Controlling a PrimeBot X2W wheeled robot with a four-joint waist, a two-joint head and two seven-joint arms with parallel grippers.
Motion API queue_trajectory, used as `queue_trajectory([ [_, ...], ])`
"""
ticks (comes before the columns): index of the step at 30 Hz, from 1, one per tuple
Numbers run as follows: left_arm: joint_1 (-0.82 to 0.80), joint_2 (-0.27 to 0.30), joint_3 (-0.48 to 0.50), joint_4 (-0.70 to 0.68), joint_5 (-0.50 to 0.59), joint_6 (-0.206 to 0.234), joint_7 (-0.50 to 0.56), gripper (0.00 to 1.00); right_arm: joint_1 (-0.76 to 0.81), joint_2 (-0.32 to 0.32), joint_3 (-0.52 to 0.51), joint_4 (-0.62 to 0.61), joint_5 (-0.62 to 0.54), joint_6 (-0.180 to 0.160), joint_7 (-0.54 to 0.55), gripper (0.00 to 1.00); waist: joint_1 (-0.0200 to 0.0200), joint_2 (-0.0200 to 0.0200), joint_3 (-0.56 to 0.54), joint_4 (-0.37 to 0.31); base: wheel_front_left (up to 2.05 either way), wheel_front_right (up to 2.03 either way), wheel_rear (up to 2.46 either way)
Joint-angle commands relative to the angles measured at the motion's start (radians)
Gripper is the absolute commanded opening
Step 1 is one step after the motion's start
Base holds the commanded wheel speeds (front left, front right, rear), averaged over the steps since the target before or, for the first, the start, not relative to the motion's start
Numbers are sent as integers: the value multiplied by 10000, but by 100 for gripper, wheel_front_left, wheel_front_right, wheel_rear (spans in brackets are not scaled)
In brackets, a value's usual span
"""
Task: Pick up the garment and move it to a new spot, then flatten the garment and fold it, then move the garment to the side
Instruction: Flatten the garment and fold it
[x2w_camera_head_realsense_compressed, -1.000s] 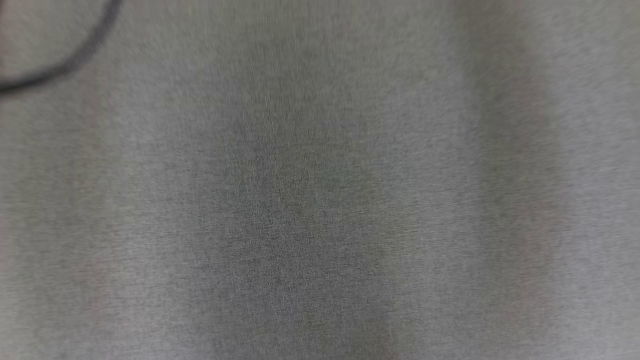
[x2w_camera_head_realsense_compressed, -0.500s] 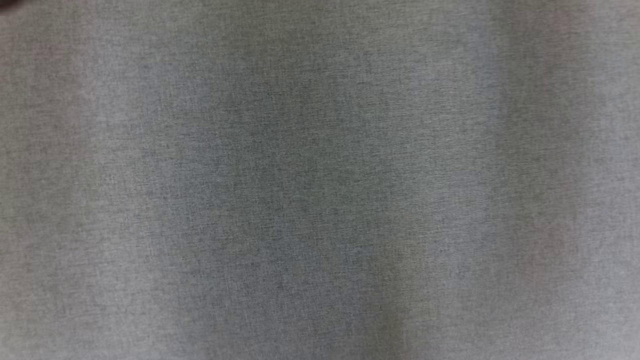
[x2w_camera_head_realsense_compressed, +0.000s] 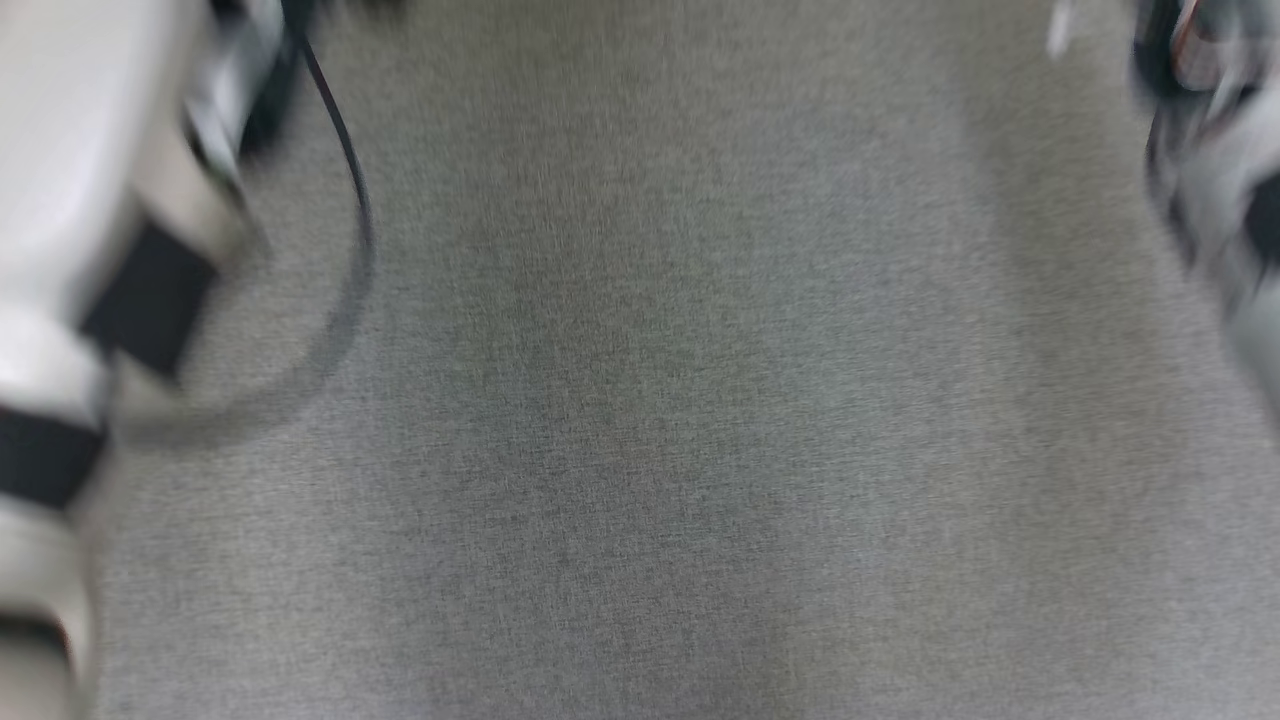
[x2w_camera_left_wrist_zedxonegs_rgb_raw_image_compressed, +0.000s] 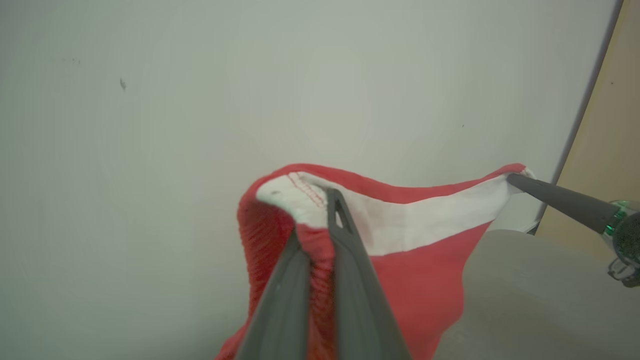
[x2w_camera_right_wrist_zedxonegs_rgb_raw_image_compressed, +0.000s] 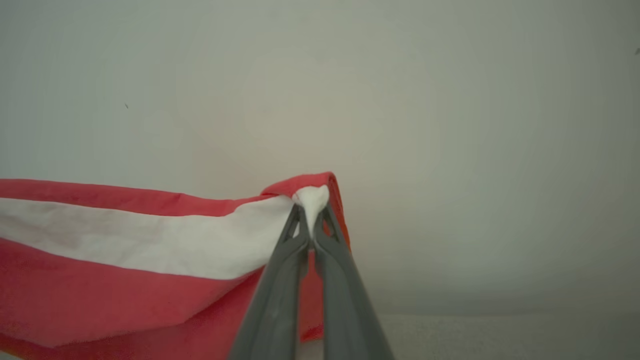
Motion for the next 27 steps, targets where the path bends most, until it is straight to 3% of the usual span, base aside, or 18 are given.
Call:
queue_trajectory([
  [1, 1227, 58, 206, -612, 257, 156, -29, 0, 1002, -219, 78, -394, 110, 5, -79, 0, 1, 0, -828, 3, 0, 0, 0],
  [8, 5773, 216, 1191, -3583, 1586, 969, -34, 0, 5276, -821, -436, -2622, 96, 5, -86, 0, 1, 0, -1925, -61, 0, 0, 0],
  [10, 7428, 30, 1501, -4402, 2108, 1169, -35, 0, 6999, -942, -823, -3414, 61, 5, -82, 0, 1, 0, -2288, -41, 0, 0, 0],
  [20, 11451, -646, 1944, -5220, 2978, 761, -36, 0, 11212, -665, -1822, -5002, -339, 5, -85, 0, 1, 0, -3314, 33, 0, 0, 0],
  [27, 12850, -914, 2169, -5329, 3515, 464, -36, 0, 13099, -422, -2441, -5617, -594, 5, 43, 0, 1, 0, -3786, 135, 0, 0, 0],
])
